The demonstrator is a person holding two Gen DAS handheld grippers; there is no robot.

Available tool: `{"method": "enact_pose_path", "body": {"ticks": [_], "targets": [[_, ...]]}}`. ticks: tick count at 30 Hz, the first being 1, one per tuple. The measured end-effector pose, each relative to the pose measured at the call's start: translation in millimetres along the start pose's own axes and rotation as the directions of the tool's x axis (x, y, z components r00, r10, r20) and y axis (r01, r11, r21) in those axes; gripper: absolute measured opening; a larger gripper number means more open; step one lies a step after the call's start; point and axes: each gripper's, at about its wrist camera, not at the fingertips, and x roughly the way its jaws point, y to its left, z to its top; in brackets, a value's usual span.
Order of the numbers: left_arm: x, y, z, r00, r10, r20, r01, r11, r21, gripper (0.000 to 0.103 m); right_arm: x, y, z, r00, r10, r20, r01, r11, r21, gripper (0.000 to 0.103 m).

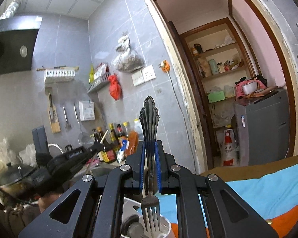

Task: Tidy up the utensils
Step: 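Lower the chopstick into the basket and open the left tool while the right tool brings the fork over it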

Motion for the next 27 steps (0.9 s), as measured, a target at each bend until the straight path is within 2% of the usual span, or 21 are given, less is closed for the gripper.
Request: {"method": "enact_pose_path", "body": {"ticks": [6, 17, 27], "targets": [[-8, 2, 0, 1.0, -0.014, 0.016, 0.014, 1.0, 0.005, 0.004, 7, -5, -14, 1.0, 0.001, -0.026, 0.0, 1.0, 0.017, 0.008], [-18, -4, 17, 0.998, -0.042, 0.056, 0.041, 0.999, 0.012, 0.003, 10, -4, -14, 0.999, 0.018, -0.027, -0.018, 1.0, 0.013, 0.008], [-12, 5, 0, 0.999, -0.034, -0.01, 0.034, 0.999, 0.011, 0.003, 17, -4, -18, 0.998, 0.029, -0.051, -0.028, 0.999, 0.022, 0.008]]}}
